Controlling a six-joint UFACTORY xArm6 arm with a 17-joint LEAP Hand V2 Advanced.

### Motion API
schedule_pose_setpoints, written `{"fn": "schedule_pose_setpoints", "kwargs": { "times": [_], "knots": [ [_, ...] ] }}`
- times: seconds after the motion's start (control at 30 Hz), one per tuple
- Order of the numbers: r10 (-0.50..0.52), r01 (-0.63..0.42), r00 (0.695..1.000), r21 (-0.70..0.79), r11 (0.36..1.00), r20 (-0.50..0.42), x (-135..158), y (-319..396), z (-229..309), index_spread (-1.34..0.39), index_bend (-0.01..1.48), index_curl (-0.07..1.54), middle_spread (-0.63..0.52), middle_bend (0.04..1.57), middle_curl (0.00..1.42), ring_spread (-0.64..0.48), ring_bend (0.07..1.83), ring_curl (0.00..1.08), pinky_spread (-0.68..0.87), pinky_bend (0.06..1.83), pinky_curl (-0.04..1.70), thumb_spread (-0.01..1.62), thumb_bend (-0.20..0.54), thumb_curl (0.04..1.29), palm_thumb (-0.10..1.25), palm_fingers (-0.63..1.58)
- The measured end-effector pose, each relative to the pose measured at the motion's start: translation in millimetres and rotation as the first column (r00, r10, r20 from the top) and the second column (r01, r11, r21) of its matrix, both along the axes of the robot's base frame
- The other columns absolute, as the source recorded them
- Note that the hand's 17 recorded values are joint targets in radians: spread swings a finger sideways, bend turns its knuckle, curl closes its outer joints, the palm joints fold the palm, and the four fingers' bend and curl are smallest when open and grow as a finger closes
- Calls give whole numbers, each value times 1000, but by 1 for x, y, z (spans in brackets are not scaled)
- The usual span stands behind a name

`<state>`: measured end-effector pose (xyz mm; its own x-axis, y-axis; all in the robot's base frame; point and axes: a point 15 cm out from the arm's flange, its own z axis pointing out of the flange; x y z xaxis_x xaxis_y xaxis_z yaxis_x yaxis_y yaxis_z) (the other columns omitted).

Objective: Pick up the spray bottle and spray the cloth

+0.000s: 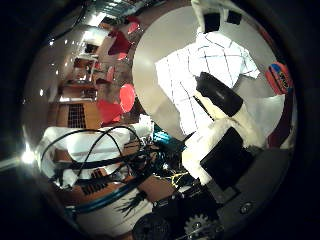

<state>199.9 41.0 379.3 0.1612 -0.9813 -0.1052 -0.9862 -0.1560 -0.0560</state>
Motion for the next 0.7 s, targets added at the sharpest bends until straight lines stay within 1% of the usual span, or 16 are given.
{"fn": "schedule_pose_setpoints", "kwargs": {
  "times": [0.17,0.23,0.37,0.53,0.6,0.7],
  "knots": [
    [-67,67,997,0,998,37,4,-24,8,-385,273,505,-72,348,419,136,308,234,421,185,191,1313,-14,387,885,502],
    [-105,105,993,2,994,47,5,-38,10,-385,266,504,-73,350,421,134,306,233,424,192,189,1308,-30,374,821,509],
    [-176,175,980,22,984,88,10,-64,18,-386,245,500,-79,341,421,131,319,234,421,189,185,1307,-30,321,671,528],
    [-261,246,950,106,964,173,20,-89,31,-385,203,490,-89,332,419,125,323,232,428,200,187,1276,-29,248,473,541],
    [-298,268,931,157,951,213,24,-99,37,-378,177,477,-88,331,420,126,330,230,431,206,192,1257,-25,233,424,539],
    [-353,294,894,234,927,274,31,-113,46,-369,175,456,-78,328,421,129,346,230,431,220,199,1233,-22,225,395,530]
  ]
}}
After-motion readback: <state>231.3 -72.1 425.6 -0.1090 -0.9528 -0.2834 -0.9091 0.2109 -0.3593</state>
